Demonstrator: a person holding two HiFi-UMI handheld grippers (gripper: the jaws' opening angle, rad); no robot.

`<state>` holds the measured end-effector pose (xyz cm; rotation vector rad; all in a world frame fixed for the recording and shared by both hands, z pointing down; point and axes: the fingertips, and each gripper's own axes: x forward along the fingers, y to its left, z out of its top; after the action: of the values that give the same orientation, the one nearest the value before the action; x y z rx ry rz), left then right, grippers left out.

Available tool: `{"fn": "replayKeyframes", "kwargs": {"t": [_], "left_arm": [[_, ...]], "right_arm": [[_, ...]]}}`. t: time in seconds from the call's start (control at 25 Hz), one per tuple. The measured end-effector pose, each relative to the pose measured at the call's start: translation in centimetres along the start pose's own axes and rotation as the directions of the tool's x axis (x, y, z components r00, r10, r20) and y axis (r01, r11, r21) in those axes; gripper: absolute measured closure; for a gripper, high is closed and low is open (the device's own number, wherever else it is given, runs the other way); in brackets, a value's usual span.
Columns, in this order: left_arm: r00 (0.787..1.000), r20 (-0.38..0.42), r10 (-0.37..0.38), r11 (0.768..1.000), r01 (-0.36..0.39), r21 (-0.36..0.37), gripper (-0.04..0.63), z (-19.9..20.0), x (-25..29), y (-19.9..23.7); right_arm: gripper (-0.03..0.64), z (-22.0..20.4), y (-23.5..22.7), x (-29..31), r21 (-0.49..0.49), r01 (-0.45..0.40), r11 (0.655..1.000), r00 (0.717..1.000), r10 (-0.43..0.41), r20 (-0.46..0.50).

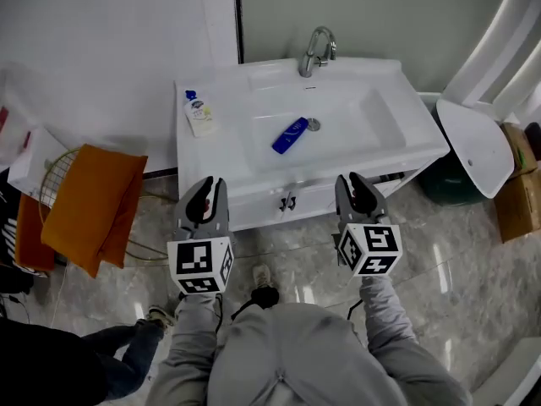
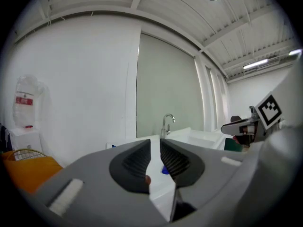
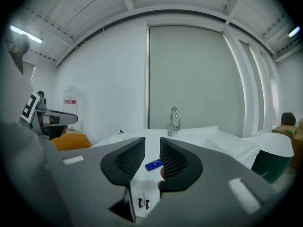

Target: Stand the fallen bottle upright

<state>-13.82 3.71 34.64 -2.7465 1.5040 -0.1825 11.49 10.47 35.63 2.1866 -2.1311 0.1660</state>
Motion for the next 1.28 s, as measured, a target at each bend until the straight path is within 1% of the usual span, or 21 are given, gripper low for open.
{"fn": "replayKeyframes", "kwargs": {"t": [0.28,0.4,0.48,0.6,0.68,0.76,0.84,0.92,0.96,1.04,1.12,1.2,1.28], "left_arm": [[1.000,-0.009,-0.025,0.998,0.025,-0.055,0.479,-0.4,5.7,4.5],[1.000,-0.006,-0.025,0.997,0.024,-0.071,0.479,-0.9,6.7,5.5],[1.000,-0.007,-0.017,0.997,0.016,-0.076,0.479,-1.2,7.1,6.2],[1.000,-0.015,0.009,0.996,-0.010,-0.083,0.479,-1.4,7.4,7.4],[0.999,-0.022,0.040,0.995,-0.042,-0.091,0.479,-1.7,7.5,8.3],[0.996,-0.031,0.079,0.992,-0.081,-0.097,0.479,-2.0,7.6,9.2],[0.992,-0.039,0.122,0.987,-0.125,-0.101,0.479,-2.3,7.8,9.9],[0.985,-0.044,0.167,0.979,-0.171,-0.109,0.479,-2.4,8.0,10.4],[0.981,-0.047,0.190,0.974,-0.195,-0.114,0.479,-2.4,8.1,10.7],[0.970,-0.052,0.236,0.963,-0.241,-0.124,0.479,-2.4,8.4,10.9],[0.959,-0.058,0.278,0.950,-0.283,-0.134,0.479,-2.3,8.8,10.8],[0.946,-0.064,0.317,0.936,-0.323,-0.141,0.479,-2.3,9.3,10.5],[0.933,-0.071,0.351,0.922,-0.358,-0.146,0.479,-2.4,9.8,10.1]], "right_arm": [[0.538,0.9,1.7,7.9,-0.104,-0.026,0.994,0.997,0.018,-0.071],[0.537,0.4,2.1,10.1,-0.151,-0.055,0.987,0.994,0.041,-0.098],[0.527,0.0,2.4,11.7,-0.186,-0.091,0.978,0.990,0.067,-0.127],[0.512,-0.7,2.8,14.1,-0.237,-0.156,0.959,0.976,0.113,-0.184],[0.506,-1.5,2.9,15.8,-0.272,-0.203,0.941,0.964,0.143,-0.225],[0.503,-2.4,3.2,17.4,-0.300,-0.259,0.918,0.947,0.179,-0.268],[0.491,-3.4,3.4,18.9,-0.328,-0.325,0.887,0.924,0.223,-0.312],[0.482,-4.7,3.5,20.4,-0.357,-0.401,0.844,0.891,0.268,-0.367],[0.479,-5.5,3.5,21.1,-0.366,-0.445,0.817,0.868,0.292,-0.402],[0.476,-7.1,3.6,22.4,-0.372,-0.540,0.755,0.809,0.344,-0.476],[0.462,-8.6,3.6,23.6,-0.377,-0.631,0.678,0.743,0.388,-0.545],[0.440,-10.2,3.4,24.7,-0.390,-0.710,0.586,0.675,0.410,-0.614],[0.416,-12.3,2.8,25.7,-0.392,-0.778,0.491,0.603,0.406,-0.687]]}}
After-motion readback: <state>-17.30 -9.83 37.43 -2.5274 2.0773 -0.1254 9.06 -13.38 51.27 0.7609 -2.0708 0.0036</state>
